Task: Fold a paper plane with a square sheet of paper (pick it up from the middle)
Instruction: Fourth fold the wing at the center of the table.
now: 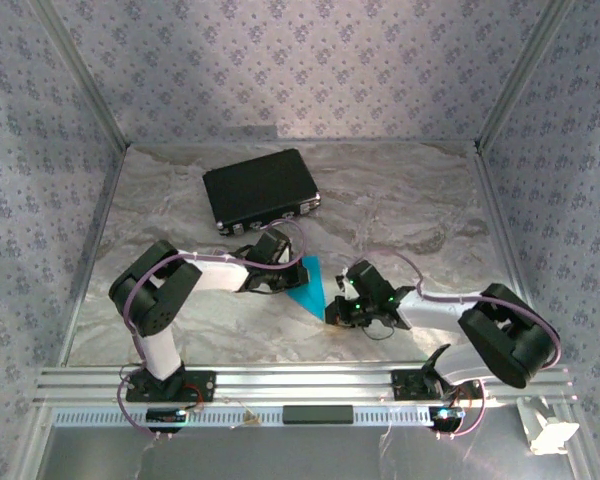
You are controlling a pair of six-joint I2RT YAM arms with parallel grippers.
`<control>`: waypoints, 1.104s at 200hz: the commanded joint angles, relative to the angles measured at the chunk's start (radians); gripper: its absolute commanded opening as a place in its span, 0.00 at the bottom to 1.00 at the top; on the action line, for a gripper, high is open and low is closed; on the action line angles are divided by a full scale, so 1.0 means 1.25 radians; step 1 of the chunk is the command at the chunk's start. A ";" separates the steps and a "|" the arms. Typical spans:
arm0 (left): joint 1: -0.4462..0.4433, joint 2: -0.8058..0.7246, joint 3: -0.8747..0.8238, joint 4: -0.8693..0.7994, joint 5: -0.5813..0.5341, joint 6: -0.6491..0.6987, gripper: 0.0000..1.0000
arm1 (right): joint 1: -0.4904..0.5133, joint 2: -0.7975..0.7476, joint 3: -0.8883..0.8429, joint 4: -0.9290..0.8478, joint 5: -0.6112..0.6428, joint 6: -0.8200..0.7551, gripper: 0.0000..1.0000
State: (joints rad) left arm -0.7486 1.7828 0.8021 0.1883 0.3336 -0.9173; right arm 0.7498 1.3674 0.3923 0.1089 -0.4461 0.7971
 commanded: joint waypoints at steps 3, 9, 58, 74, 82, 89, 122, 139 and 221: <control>0.006 0.043 -0.028 -0.070 -0.057 0.005 0.00 | 0.017 -0.008 -0.054 -0.141 0.014 0.026 0.01; 0.004 0.043 -0.028 -0.070 -0.056 0.005 0.00 | 0.019 -0.014 -0.059 -0.142 0.015 0.029 0.01; 0.004 0.029 -0.029 -0.071 -0.052 0.002 0.00 | 0.016 -0.112 -0.028 -0.234 0.031 0.014 0.01; 0.000 0.022 -0.031 -0.069 -0.053 -0.004 0.00 | -0.008 -0.144 0.004 -0.249 0.040 -0.001 0.01; -0.002 0.019 -0.032 -0.067 -0.056 -0.008 0.00 | -0.025 -0.146 0.021 -0.236 0.040 -0.004 0.01; -0.003 0.016 -0.033 -0.066 -0.058 -0.012 0.00 | -0.042 -0.138 0.036 -0.221 0.029 -0.005 0.01; -0.013 -0.007 -0.044 -0.065 -0.073 -0.028 0.00 | -0.049 -0.019 0.158 -0.176 -0.013 -0.025 0.00; -0.013 -0.009 -0.044 -0.065 -0.075 -0.030 0.00 | -0.039 0.048 0.203 -0.152 -0.017 -0.020 0.00; -0.012 -0.004 -0.037 -0.066 -0.071 -0.023 0.00 | -0.040 0.216 0.285 -0.088 -0.038 -0.009 0.00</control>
State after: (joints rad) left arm -0.7616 1.7653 0.7807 0.2054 0.2974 -0.9516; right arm 0.6983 1.6032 0.7155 -0.0170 -0.4755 0.7925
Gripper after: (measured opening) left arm 0.044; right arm 0.052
